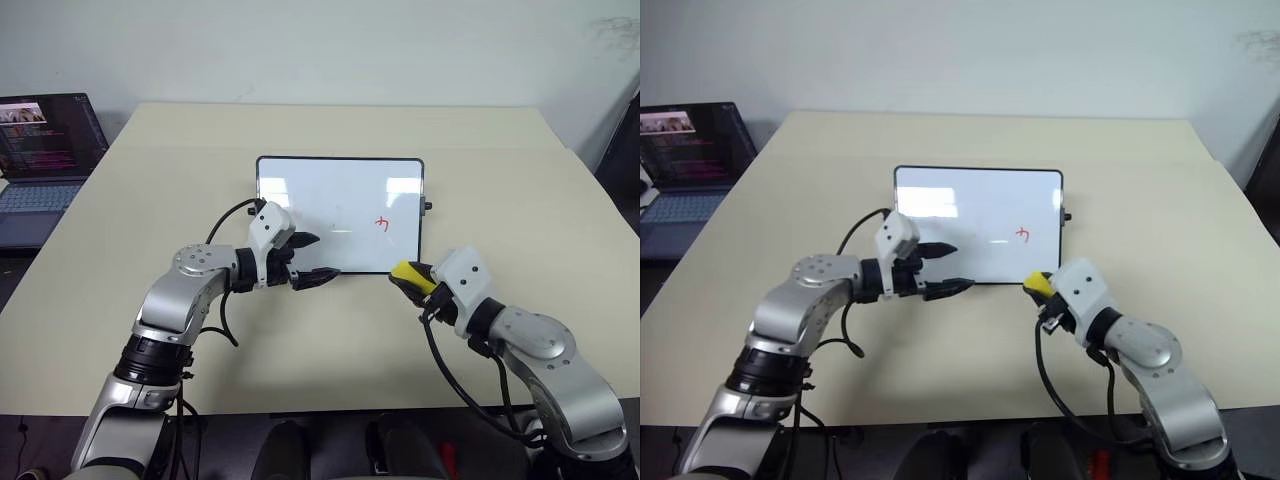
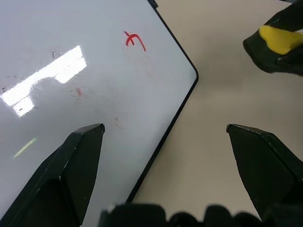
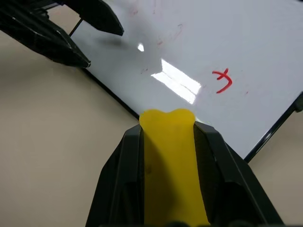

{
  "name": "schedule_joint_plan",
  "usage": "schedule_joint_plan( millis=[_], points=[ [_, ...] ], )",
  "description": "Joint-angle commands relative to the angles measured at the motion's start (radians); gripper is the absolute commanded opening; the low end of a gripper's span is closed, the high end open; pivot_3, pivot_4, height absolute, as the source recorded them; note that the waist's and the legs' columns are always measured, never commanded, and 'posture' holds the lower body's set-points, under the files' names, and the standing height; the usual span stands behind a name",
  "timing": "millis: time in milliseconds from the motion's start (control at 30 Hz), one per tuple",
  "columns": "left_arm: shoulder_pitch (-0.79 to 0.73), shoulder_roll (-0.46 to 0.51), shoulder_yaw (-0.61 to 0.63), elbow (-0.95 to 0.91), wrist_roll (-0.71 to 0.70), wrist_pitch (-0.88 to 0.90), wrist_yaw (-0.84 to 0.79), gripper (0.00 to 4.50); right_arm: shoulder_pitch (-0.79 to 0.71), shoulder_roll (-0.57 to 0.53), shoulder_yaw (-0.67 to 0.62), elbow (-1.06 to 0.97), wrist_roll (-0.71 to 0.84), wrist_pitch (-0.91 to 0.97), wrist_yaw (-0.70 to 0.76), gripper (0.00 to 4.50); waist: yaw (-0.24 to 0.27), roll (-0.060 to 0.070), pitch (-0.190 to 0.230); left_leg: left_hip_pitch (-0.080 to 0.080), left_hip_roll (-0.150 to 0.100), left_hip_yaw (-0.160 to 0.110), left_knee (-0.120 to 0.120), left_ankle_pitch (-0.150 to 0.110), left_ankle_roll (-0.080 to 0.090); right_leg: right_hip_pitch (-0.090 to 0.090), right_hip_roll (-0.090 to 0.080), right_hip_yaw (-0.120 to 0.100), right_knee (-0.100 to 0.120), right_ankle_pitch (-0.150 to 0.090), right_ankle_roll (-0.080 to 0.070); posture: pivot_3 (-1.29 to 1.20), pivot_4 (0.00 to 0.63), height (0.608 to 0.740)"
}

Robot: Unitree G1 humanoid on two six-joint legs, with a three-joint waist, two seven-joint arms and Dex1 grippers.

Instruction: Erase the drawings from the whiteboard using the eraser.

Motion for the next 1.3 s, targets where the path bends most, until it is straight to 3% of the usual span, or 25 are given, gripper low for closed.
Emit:
schedule_joint_plan(
  millis=[33,300,633,933,1133,1300],
  points=[
    [-0.042,-0.018,0.001,0.012,0.008,-0.043,-0.002,4.50,-0.058,0.010,0.008,0.029,-0.032,-0.051,-0.047,1.11,0.001,0.000,0.000,0.000,0.000,0.000,0.000,0.000,0.000,0.000,0.000,0.000,0.000,0.000,0.000,0.00,0.150,0.740],
    [-0.059,-0.054,-0.011,0.046,0.026,-0.057,0.013,4.50,-0.267,0.011,0.068,0.264,-0.163,-0.129,-0.141,1.11,0.001,0.000,0.000,0.000,0.000,0.000,0.000,0.000,0.000,0.000,0.000,0.000,0.000,0.002,-0.003,0.00,0.150,0.740],
    [-0.033,-0.038,-0.015,0.048,0.050,-0.056,0.005,4.50,-0.508,0.077,0.213,0.624,-0.291,-0.257,-0.148,1.11,0.001,0.000,0.000,-0.001,0.000,0.000,0.000,0.000,0.000,-0.001,0.000,0.000,0.000,0.002,-0.003,0.00,0.150,0.740],
    [-0.007,-0.036,-0.011,0.021,0.048,-0.054,0.011,4.50,-0.452,0.003,0.270,0.678,-0.342,-0.215,-0.025,1.11,0.002,-0.001,-0.001,0.001,0.000,-0.001,0.001,0.000,0.000,0.001,-0.002,-0.001,0.001,0.002,-0.003,0.00,0.150,0.740],
    [-0.003,-0.039,-0.013,0.008,0.040,-0.043,0.013,4.50,-0.516,0.019,0.199,0.729,-0.374,-0.270,-0.118,1.11,0.002,-0.001,-0.001,0.002,0.000,0.000,0.002,0.001,0.001,0.002,-0.001,0.000,0.002,0.003,-0.003,0.00,0.150,0.740],
    [-0.001,-0.043,-0.018,-0.001,0.037,-0.036,0.015,4.50,-0.488,0.006,0.234,0.713,-0.359,-0.236,-0.031,1.11,0.002,-0.001,-0.001,0.002,0.000,0.000,0.002,0.002,0.001,0.002,-0.001,0.000,0.002,0.004,-0.003,0.00,0.150,0.740]
  ],
)
